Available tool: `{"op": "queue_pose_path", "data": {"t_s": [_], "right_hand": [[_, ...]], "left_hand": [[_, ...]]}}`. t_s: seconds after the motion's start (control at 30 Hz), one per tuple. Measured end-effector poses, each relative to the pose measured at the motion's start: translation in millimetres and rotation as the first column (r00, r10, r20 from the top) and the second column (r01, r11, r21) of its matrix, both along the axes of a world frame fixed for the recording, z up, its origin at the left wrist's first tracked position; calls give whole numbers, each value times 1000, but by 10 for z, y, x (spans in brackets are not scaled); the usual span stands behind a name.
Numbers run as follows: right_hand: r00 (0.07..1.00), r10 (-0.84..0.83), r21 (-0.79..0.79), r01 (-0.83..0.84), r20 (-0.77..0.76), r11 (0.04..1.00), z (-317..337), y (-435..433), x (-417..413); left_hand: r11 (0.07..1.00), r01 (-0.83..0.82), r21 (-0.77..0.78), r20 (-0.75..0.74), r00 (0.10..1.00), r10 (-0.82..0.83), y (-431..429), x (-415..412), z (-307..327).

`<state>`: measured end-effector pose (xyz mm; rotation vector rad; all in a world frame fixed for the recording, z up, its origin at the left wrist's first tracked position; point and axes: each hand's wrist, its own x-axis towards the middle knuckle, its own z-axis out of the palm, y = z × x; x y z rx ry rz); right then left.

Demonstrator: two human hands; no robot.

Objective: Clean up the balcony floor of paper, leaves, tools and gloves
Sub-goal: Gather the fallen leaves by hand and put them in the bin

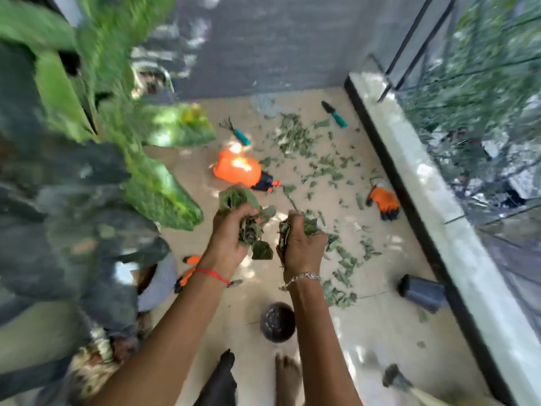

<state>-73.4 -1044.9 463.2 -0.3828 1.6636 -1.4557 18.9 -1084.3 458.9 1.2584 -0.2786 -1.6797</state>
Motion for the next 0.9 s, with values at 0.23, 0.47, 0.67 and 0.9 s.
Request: {"op": "queue_pose_path", "data": {"t_s": [0.23, 0.47, 0.67, 0.9], "right_hand": [[967, -64, -43, 55, -247, 998, 2053, 850, -436], [849, -193, -81, 176, -492, 981, 3098, 2318, -643], [691, -636, -165, 622, -344, 766, 3203, 3643, -633], [424, -867, -56, 890, -263, 452, 2800, 5490, -412]], "left_hand": [[969, 246, 12, -28, 969, -246, 783, -414, 1966], [794, 608, -27, -33, 793, -609, 1799, -800, 2840], [498, 867, -5, 18, 498, -867, 2924, -1229, 3003], [10, 999, 40, 93, 7, -996, 4868, -1535, 2814]]}}
